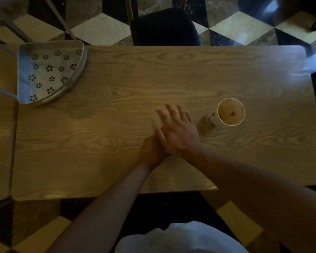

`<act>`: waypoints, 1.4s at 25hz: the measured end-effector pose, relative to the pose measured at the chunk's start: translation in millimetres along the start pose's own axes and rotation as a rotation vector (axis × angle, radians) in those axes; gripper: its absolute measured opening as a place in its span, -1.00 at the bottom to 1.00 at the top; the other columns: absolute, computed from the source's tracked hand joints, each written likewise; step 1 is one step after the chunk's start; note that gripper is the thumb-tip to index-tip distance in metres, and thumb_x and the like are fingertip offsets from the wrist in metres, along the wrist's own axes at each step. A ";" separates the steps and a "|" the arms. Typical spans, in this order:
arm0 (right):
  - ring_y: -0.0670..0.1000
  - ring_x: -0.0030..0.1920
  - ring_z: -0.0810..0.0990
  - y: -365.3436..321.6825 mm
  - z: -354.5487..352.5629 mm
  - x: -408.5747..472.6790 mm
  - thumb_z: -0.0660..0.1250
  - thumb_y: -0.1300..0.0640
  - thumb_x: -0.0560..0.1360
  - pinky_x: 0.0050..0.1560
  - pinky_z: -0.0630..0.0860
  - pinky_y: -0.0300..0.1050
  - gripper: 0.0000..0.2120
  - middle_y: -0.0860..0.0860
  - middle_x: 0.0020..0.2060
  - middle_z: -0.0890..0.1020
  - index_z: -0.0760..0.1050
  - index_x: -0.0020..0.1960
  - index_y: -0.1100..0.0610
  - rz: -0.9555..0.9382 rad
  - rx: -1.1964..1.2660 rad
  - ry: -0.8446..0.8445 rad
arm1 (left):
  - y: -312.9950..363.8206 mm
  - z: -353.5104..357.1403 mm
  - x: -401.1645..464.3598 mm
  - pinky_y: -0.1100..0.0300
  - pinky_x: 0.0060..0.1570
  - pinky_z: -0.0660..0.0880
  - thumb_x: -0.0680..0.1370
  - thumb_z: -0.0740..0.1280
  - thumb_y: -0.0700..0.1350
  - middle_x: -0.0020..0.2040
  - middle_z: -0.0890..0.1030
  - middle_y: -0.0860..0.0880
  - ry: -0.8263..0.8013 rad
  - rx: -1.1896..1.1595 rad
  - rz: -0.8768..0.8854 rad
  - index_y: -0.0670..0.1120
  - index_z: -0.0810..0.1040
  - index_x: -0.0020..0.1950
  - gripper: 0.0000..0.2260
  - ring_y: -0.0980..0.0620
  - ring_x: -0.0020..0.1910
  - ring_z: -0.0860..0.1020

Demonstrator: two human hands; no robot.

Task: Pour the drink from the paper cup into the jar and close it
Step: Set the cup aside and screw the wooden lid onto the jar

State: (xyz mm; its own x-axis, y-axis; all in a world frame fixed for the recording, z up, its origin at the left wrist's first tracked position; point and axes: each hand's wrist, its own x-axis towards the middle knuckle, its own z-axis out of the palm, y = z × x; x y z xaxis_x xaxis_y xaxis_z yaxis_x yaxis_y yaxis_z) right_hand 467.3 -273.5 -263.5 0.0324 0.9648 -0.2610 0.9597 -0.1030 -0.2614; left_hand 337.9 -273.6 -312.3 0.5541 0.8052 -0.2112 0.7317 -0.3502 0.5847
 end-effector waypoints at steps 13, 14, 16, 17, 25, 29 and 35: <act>0.27 0.58 0.15 1.0 -12.5 11.0 0.01 -0.28 0.58 0.57 -0.07 0.29 -0.37 0.17 0.56 0.30 0.30 0.56 0.00 -0.445 -0.253 -0.054 | 0.8 -16.8 -0.8 0.60 0.01 0.31 0.39 0.57 -0.19 0.23 0.61 -0.18 -0.104 -0.275 -0.064 -0.25 0.52 0.33 -0.46 0.24 0.12 0.49; 0.27 0.58 0.14 1.2 -11.8 14.8 0.00 -0.29 0.59 0.57 -0.05 0.26 -0.36 0.16 0.56 0.30 0.30 0.56 -0.01 -0.491 -0.262 -0.082 | -3.2 -11.4 -1.4 0.57 0.08 0.33 0.40 0.56 -0.17 0.21 0.62 -0.16 -0.083 -0.260 -0.085 -0.26 0.53 0.32 -0.47 0.26 0.14 0.48; 0.25 0.60 0.10 2.1 -8.5 17.7 -0.04 -0.31 0.59 0.58 -0.04 0.21 -0.35 0.13 0.58 0.26 0.24 0.58 -0.04 -0.494 -0.262 -0.138 | -3.8 -5.0 -3.7 0.60 0.13 0.27 0.43 0.52 -0.15 0.15 0.63 -0.12 -0.034 -0.174 -0.075 -0.24 0.55 0.28 -0.54 0.05 0.15 0.57; 0.24 0.61 0.07 2.6 -8.1 18.3 -0.06 -0.32 0.59 0.59 -0.05 0.20 -0.35 0.11 0.59 0.24 0.20 0.59 -0.06 -0.477 -0.251 -0.154 | -1.6 -3.4 -4.4 0.59 0.17 0.25 0.46 0.47 -0.15 0.14 0.65 -0.14 -0.024 -0.150 -0.038 -0.25 0.57 0.25 -0.61 -0.07 0.14 0.60; 0.21 0.57 0.18 -8.3 -1.1 8.9 0.06 -0.17 0.55 0.56 0.04 0.25 -0.41 0.07 0.56 0.32 0.29 0.55 -0.02 0.034 -0.014 -0.015 | -8.7 7.9 -0.4 0.13 0.04 0.47 0.41 0.52 0.02 0.18 0.65 -0.20 -0.086 -0.120 -0.080 -0.19 0.58 0.27 -0.50 -0.19 0.12 0.61; 0.23 0.55 0.21 -19.3 -0.7 9.5 0.03 -0.19 0.57 0.54 0.01 0.32 -0.43 0.11 0.54 0.32 0.32 0.52 -0.02 0.227 0.028 0.035 | 4.3 -7.1 4.6 0.10 0.02 0.44 0.45 0.50 0.03 0.20 0.64 -0.19 -0.095 -0.074 -0.069 -0.15 0.57 0.30 -0.52 -0.18 0.14 0.60; 0.28 0.58 0.15 7.6 -13.0 16.7 -0.10 -0.23 0.59 0.58 -0.09 0.26 -0.36 0.18 0.56 0.28 0.30 0.55 0.04 -0.335 -0.264 -0.054 | 0.8 -5.3 4.2 0.30 -0.13 0.38 0.31 0.60 0.03 0.07 0.69 -0.08 -0.079 -0.207 -0.228 -0.11 0.53 0.31 -0.38 -0.06 0.03 0.64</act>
State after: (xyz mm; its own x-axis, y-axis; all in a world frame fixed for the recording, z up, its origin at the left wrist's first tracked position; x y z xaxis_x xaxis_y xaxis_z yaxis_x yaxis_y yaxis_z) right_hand 478.8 -255.0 -257.8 -0.3007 0.9197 -0.2524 0.9536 0.2858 -0.0950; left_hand 338.7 -268.0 -308.5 0.4206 0.8092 -0.4104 0.7484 -0.0538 0.6610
